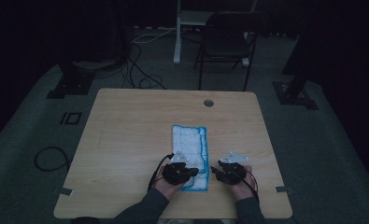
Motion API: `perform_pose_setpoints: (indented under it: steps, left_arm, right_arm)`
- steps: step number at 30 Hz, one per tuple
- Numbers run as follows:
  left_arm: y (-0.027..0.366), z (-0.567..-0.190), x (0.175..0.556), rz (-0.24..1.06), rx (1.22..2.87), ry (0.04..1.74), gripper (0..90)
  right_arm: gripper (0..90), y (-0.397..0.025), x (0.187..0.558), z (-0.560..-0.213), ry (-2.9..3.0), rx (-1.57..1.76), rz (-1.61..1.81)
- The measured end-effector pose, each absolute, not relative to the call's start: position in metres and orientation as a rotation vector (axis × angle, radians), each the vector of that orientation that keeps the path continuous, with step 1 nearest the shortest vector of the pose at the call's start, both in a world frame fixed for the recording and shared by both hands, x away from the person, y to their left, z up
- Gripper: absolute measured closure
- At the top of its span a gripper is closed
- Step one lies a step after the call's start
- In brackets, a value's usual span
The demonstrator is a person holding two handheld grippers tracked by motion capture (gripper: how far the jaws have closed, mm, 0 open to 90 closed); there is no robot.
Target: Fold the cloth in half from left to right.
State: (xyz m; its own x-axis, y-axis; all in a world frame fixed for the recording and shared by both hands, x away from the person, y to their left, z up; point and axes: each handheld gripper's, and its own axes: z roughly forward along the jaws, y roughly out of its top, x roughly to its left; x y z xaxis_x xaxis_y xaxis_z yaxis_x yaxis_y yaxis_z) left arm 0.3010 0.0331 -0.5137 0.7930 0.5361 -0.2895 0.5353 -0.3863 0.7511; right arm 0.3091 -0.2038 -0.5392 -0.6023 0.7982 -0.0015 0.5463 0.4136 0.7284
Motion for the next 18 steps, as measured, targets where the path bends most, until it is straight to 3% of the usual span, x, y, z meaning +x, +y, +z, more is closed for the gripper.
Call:
perform_pose_setpoints:
  steps: [3, 10, 18]
  left_arm:
    - [0.024, -0.515, 0.295, -0.027, 2.07, 0.758, 88.9]
    - [0.027, -0.512, 0.289, -0.038, 2.039, 0.712, 78.0]
    - [0.046, -0.51, 0.29, 0.044, 2.051, 0.748, 77.5]
  right_arm:
    - [56.3, -0.205, 0.309, -0.539, 2.318, 1.166, 1.004]
    - [56.3, -0.205, 0.31, -0.539, 2.31, 1.17, 1.001]
    - [56.5, -0.201, 0.315, -0.535, 2.285, 1.167, 1.024]
